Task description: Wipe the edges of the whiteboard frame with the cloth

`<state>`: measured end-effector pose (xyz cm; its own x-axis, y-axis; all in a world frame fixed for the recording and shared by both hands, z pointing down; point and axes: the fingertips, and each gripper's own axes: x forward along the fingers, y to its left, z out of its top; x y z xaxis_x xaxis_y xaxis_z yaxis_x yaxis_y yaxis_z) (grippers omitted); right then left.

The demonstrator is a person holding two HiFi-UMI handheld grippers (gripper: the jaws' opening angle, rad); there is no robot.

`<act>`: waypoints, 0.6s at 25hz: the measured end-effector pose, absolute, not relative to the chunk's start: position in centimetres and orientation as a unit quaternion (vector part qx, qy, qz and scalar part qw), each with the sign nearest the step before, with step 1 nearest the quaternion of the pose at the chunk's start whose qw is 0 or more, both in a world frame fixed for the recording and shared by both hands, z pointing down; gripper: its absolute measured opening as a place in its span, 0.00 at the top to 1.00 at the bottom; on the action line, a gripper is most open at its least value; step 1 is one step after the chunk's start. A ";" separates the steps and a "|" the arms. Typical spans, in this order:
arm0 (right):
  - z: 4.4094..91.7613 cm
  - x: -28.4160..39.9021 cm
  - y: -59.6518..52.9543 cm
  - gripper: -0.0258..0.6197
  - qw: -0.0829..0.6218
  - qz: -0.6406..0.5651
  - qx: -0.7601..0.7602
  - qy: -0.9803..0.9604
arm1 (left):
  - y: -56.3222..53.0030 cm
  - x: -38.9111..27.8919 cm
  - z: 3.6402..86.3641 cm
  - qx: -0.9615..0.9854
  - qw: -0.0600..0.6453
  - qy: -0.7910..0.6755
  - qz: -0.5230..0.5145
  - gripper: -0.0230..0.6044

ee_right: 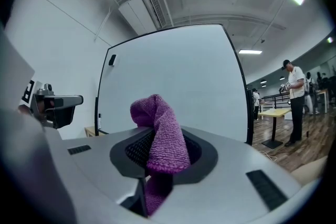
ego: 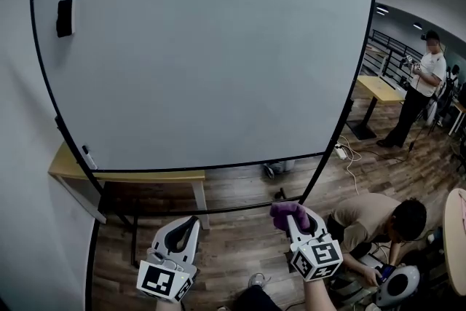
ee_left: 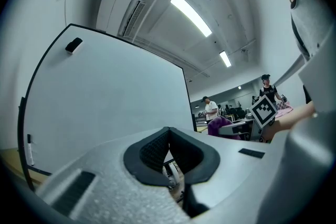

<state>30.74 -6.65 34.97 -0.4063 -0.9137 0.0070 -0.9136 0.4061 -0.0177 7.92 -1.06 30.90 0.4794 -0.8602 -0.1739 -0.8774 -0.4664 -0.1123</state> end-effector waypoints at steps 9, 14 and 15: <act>33.3 27.4 -3.1 0.84 0.014 0.007 -0.512 0.859 | 1.6 5.7 30.7 -0.850 0.093 0.518 0.040 0.94; 32.8 26.6 -2.9 0.84 0.022 0.008 -0.498 0.867 | 2.4 5.0 30.0 -0.843 0.089 0.530 0.041 0.94; 32.7 26.6 -2.8 0.84 0.023 0.009 -0.496 0.868 | 2.5 4.9 29.9 -0.840 0.091 0.533 0.041 0.94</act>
